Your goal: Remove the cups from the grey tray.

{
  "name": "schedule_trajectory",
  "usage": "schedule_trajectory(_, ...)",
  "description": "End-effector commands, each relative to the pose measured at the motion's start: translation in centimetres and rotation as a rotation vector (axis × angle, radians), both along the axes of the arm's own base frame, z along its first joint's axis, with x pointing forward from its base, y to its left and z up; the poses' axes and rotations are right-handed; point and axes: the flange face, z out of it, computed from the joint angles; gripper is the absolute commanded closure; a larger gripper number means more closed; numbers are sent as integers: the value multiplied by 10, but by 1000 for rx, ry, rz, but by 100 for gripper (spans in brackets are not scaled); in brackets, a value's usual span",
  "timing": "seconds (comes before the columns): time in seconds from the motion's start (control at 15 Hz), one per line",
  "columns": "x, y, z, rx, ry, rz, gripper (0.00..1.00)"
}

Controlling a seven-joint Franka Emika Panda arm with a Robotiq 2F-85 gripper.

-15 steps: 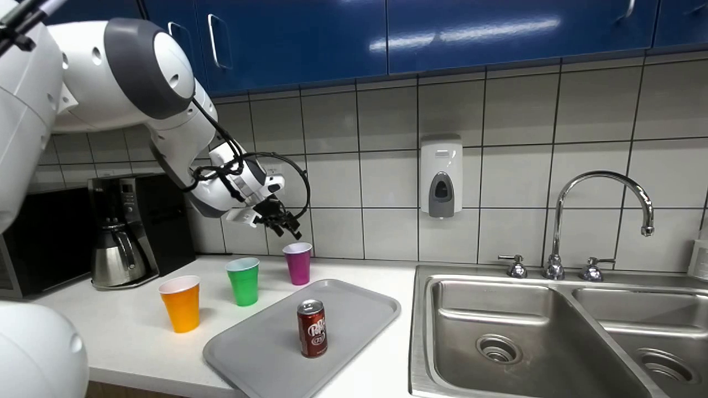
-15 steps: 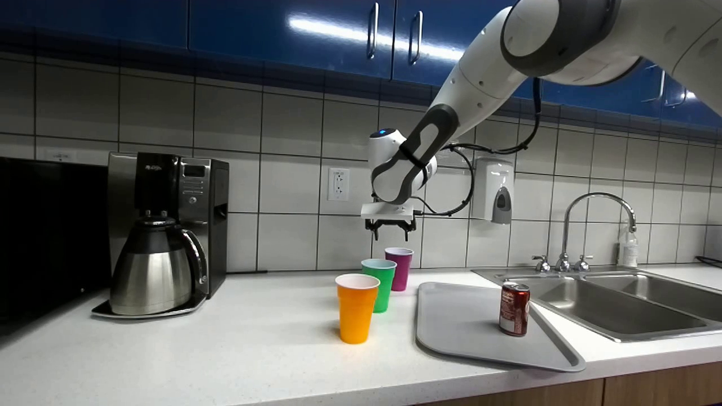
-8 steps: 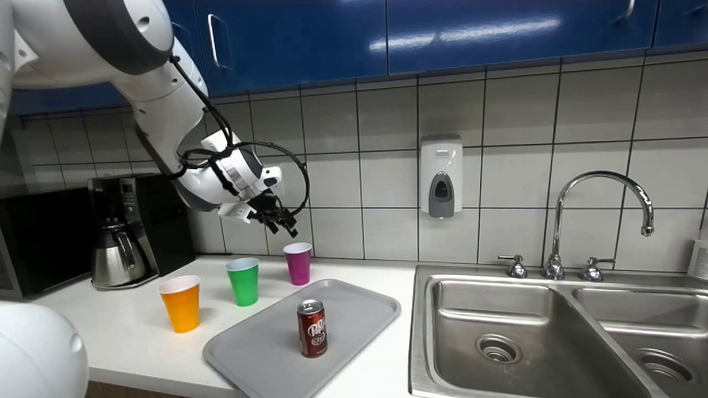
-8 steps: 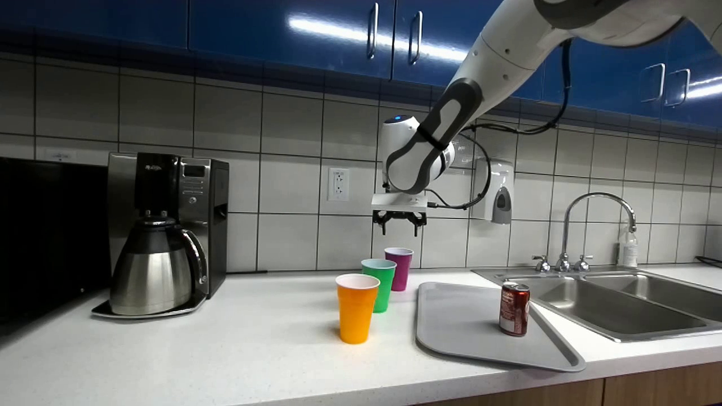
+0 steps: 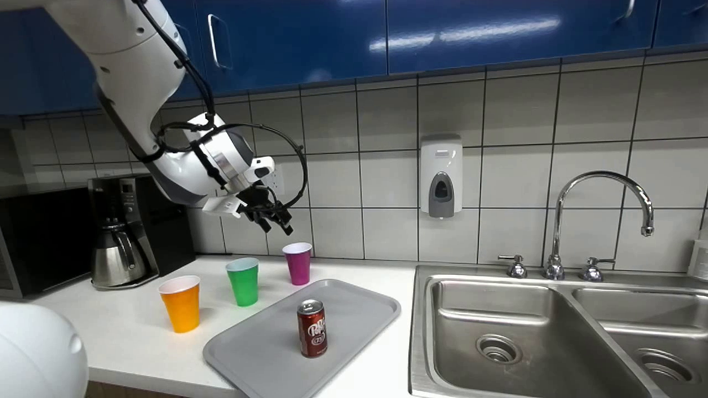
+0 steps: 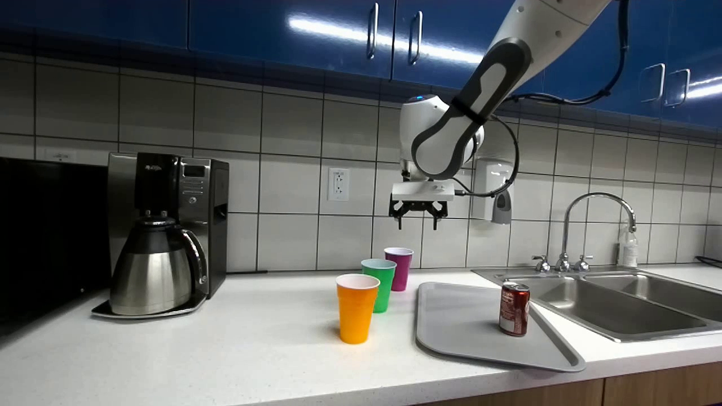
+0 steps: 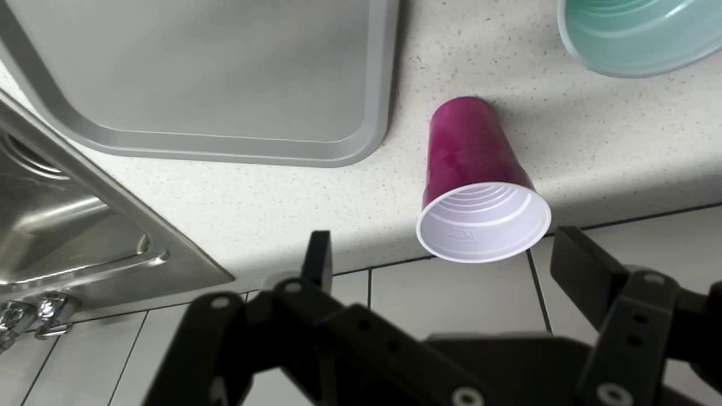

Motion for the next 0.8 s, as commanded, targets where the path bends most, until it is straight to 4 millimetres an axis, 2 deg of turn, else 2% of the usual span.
schedule_trajectory(0.0, -44, -10, 20, -11, -6, 25, 0)
schedule_trajectory(0.4, -94, -18, 37, -17, 4, 30, 0)
schedule_trajectory(0.47, -69, -12, 26, -2, 5, 32, 0)
schedule_trajectory(0.73, -86, -16, 32, 1, 2, 32, 0)
